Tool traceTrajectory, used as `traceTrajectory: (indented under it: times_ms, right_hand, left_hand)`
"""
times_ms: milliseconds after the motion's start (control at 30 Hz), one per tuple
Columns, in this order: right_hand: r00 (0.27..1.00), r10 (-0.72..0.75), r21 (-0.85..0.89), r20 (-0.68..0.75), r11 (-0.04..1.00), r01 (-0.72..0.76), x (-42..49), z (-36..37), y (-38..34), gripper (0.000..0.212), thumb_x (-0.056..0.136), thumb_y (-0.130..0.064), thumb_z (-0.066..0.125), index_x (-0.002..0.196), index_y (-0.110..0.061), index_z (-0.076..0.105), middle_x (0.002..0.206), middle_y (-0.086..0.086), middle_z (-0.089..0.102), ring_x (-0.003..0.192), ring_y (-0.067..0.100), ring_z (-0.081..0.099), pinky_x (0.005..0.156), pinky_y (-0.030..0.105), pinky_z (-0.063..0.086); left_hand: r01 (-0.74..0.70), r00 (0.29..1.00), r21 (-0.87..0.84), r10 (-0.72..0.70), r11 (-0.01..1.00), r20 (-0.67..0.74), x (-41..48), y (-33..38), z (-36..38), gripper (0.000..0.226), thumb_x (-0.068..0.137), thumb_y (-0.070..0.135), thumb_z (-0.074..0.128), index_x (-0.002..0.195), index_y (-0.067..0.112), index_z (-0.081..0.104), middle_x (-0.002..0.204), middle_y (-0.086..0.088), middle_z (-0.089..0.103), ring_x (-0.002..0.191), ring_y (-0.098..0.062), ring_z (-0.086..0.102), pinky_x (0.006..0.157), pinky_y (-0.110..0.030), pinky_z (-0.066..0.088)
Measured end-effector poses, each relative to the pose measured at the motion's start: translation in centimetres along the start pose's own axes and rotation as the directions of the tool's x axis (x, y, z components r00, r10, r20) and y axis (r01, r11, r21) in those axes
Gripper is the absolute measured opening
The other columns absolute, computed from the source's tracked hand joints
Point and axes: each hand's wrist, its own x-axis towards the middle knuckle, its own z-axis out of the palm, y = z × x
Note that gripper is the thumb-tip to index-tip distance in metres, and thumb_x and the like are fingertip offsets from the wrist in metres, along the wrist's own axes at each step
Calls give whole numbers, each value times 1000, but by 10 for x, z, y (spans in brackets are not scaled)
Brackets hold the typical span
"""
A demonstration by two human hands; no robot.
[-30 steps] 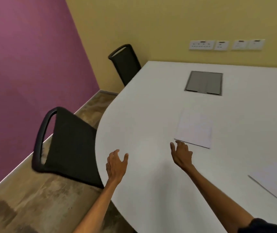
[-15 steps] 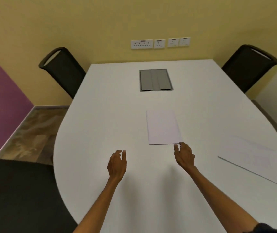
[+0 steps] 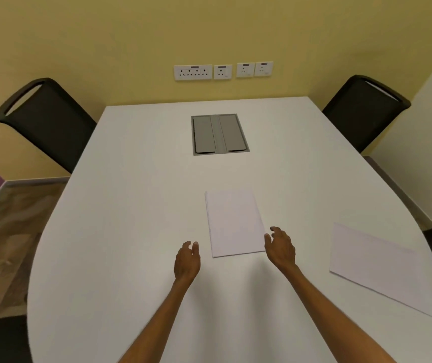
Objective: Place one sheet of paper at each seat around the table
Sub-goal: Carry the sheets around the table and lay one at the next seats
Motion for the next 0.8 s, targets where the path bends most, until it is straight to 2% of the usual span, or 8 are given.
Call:
traceTrajectory:
  times_ms: [167,300,500,633,800]
  right_hand:
    - [997,33,-57,73,998,-29,46,31,3,43,101,-28,43,141,-14,44,143,10,49,135,28,41,108,45,35]
    - [992,67,-82,110,995,-58,75,57,5,48,100,-30,45,145,-12,39,146,12,43,137,29,36,108,46,34]
    - [988,137,-96,74,987,-130,98,82,9,56,97,-32,52,145,-9,36,145,14,41,137,31,35,105,47,36]
    - [991,130,-93,33,988,-127,105,88,13,57,95,-33,56,143,-8,38,142,14,43,135,32,36,104,47,37]
    - [994,109,-92,20,990,-106,109,88,18,57,93,-29,59,142,-8,40,141,12,44,134,30,38,103,45,37]
  left_hand:
    - [90,995,-23,-89,996,42,46,5,31,52,103,39,35,145,9,41,143,-16,50,133,-31,47,110,-40,36]
    - [81,995,27,-83,996,50,74,2,56,49,103,36,37,146,11,41,144,-17,48,134,-32,45,112,-40,35]
    - [-30,999,151,25,988,36,97,10,87,45,103,34,39,145,16,43,139,-15,48,132,-30,44,105,-42,41]
    - [-15,1000,192,14,981,6,104,19,101,44,103,33,40,145,19,43,139,-12,46,133,-28,40,99,-42,43]
    - [17,998,180,-6,983,-62,104,19,108,43,102,31,42,143,17,45,137,-11,48,132,-27,40,100,-42,43]
